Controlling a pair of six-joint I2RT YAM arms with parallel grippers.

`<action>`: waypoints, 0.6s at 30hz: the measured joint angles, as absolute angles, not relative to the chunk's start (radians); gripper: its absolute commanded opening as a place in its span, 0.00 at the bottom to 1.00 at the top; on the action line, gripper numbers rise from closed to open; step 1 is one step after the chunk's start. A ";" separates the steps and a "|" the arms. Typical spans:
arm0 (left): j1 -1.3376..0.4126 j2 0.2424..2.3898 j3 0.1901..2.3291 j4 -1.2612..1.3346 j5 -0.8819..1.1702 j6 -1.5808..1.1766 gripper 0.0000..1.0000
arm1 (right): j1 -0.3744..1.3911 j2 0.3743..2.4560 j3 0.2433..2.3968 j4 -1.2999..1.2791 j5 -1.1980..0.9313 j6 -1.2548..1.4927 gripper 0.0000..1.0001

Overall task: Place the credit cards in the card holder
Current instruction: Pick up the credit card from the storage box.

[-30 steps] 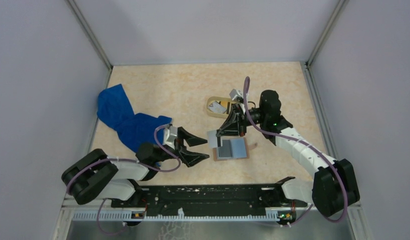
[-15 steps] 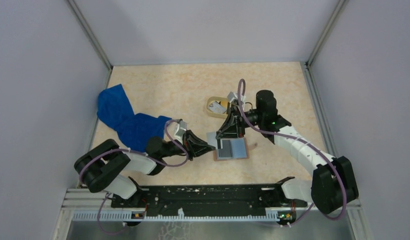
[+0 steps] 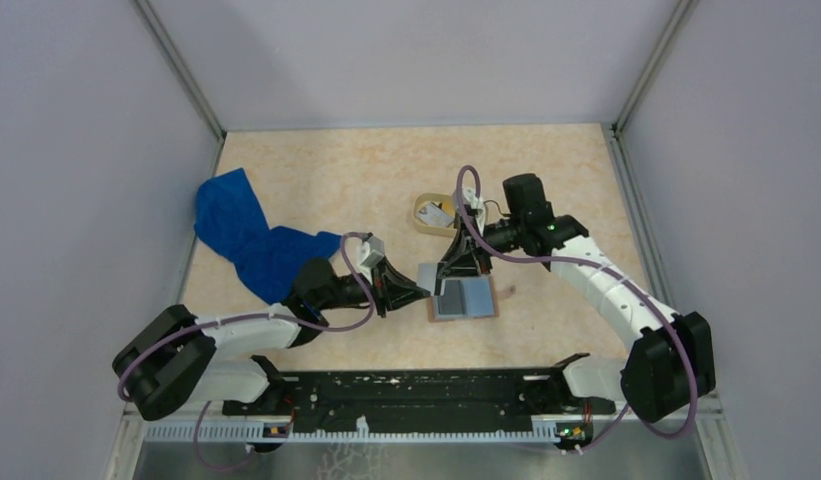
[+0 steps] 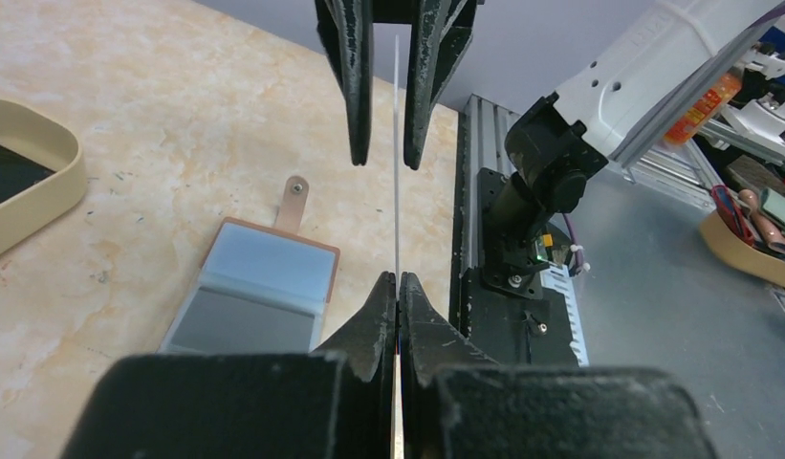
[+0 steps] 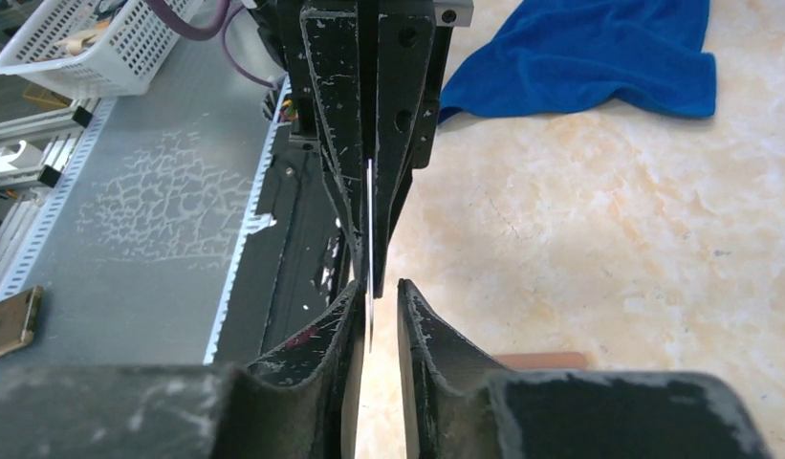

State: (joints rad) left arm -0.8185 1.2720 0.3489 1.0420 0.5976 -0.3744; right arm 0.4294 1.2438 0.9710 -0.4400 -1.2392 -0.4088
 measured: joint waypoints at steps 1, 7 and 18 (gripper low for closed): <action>-0.818 1.265 0.352 1.019 0.595 -0.365 0.00 | 0.429 1.247 0.971 -0.452 -1.239 -0.416 0.07; -0.818 1.256 0.380 0.906 0.583 -0.324 0.00 | 0.430 1.273 0.986 -0.508 -1.232 -0.448 0.00; -0.818 1.256 0.416 0.808 0.580 -0.293 0.00 | 0.430 1.280 1.003 -0.548 -1.217 -0.484 0.04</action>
